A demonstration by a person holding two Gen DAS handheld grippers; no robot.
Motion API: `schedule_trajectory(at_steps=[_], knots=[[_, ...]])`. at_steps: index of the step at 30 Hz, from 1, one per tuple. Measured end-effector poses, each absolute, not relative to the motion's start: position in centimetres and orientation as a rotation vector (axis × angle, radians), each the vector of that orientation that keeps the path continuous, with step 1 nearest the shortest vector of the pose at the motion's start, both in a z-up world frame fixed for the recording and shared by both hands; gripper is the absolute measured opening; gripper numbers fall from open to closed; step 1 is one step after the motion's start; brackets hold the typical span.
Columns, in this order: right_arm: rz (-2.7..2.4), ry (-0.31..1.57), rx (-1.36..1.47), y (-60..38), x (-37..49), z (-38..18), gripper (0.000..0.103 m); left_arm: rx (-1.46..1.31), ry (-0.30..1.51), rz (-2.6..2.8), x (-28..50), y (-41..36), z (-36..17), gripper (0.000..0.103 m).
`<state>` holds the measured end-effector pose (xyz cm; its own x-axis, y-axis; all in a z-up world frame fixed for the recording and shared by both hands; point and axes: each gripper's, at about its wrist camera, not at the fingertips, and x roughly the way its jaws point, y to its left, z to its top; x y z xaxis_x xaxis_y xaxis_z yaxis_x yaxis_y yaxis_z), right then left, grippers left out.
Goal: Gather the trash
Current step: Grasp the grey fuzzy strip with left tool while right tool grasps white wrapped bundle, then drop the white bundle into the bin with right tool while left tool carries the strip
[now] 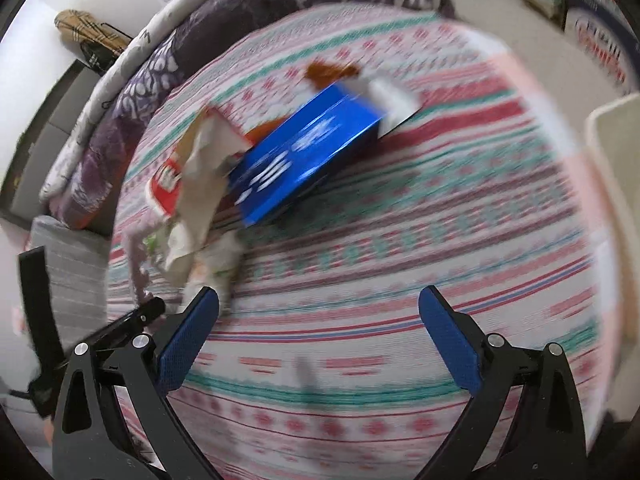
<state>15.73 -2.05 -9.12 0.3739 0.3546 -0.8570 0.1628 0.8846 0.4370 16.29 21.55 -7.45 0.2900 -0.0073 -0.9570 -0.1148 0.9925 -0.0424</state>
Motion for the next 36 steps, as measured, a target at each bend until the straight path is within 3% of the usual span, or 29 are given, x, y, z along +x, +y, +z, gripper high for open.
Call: schedule_trajectory(at_steps=[8, 16, 18, 20, 36], knots=[[0.163, 1.145, 0.395, 4.9, 16.4, -8.8, 0.095, -0.176, 1.077, 0.111, 13.6, 23.4, -0.3, 0.01], [0.094, 1.154, 0.298, 8.2, 17.8, -10.0, 0.088, -0.242, 0.981, 0.112, 13.3, 25.0, 2.6, 0.01], [0.091, 1.127, 0.263, 8.5, 17.8, -9.9, 0.079, -0.244, 0.975, 0.106, 13.2, 25.0, 2.8, 0.01], [0.139, 1.121, 0.263, 8.7, 17.8, -9.6, 0.033, -0.237, 0.974, 0.109, 13.2, 24.9, 2.9, 0.01], [0.24, 0.867, 0.161, 4.4, 14.4, 1.4, 0.032, -0.321, 0.838, 0.127, 11.8, 23.2, 5.9, 0.01]])
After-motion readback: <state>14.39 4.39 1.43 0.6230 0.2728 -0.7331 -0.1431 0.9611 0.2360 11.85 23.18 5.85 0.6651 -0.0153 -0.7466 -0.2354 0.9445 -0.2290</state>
